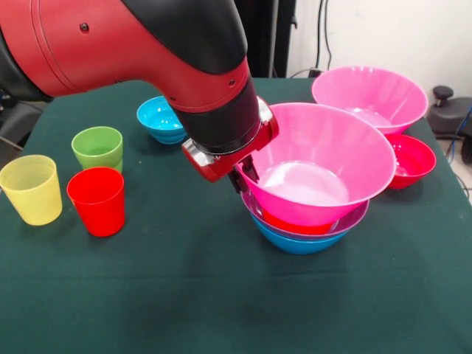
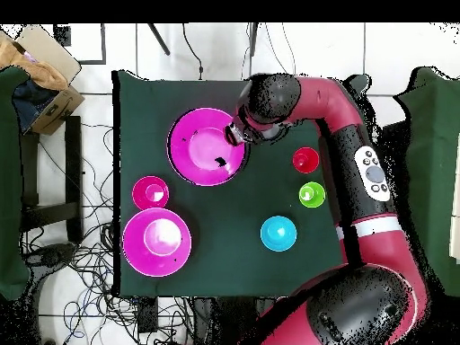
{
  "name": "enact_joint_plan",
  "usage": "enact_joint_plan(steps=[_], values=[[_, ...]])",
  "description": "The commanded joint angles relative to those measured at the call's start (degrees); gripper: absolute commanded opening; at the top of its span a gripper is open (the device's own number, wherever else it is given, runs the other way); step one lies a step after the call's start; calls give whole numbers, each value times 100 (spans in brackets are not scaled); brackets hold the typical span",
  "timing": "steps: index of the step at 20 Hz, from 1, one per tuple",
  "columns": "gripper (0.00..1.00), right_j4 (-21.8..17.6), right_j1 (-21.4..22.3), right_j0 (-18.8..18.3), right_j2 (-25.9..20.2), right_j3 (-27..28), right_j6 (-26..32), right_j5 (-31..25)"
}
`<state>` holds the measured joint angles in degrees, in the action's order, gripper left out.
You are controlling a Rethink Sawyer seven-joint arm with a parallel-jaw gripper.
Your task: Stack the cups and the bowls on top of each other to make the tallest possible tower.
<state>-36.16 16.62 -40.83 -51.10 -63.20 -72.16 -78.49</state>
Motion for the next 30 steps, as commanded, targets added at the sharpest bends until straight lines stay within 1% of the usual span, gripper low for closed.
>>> enact_joint_plan(steps=[1,8,14,21,27,30], values=[[0,-207,-19,218,516,-44,976,-365],[0,-194,-44,263,536,32,1005,-352],[0,-168,-41,272,537,6,823,-199],[0,-191,-12,261,532,34,972,-272],[0,-237,38,293,530,6,912,-133],[0,-167,25,266,500,-30,736,43]])
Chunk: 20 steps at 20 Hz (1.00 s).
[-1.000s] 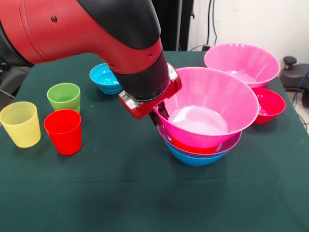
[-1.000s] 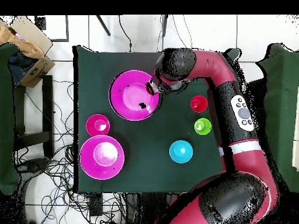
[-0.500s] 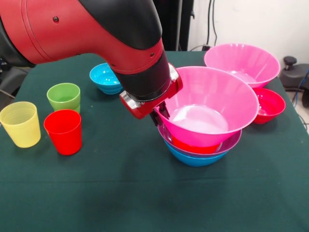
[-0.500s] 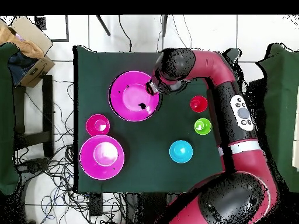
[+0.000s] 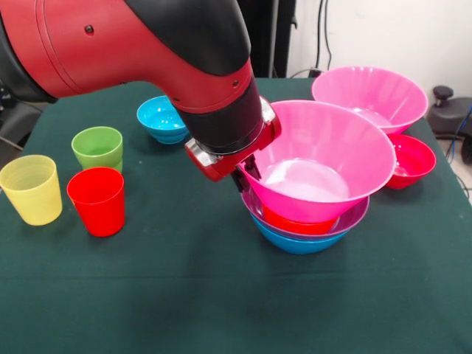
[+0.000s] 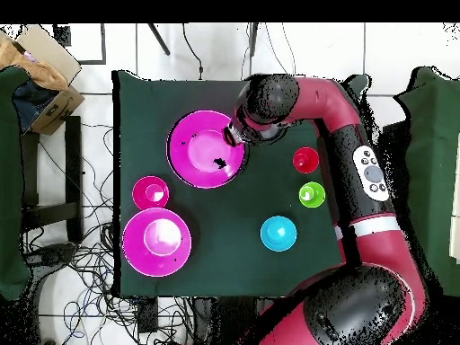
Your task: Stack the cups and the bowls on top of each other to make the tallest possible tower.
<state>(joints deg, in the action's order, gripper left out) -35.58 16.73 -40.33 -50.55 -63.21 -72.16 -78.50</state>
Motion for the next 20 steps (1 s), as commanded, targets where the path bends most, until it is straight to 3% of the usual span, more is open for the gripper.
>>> enact_joint_plan(steps=[1,3,6,20], values=[[100,-222,23,197,425,-70,665,206],[100,-222,48,168,408,-144,582,378],[100,-170,26,255,467,22,514,53],[100,-295,80,284,464,142,773,44]])
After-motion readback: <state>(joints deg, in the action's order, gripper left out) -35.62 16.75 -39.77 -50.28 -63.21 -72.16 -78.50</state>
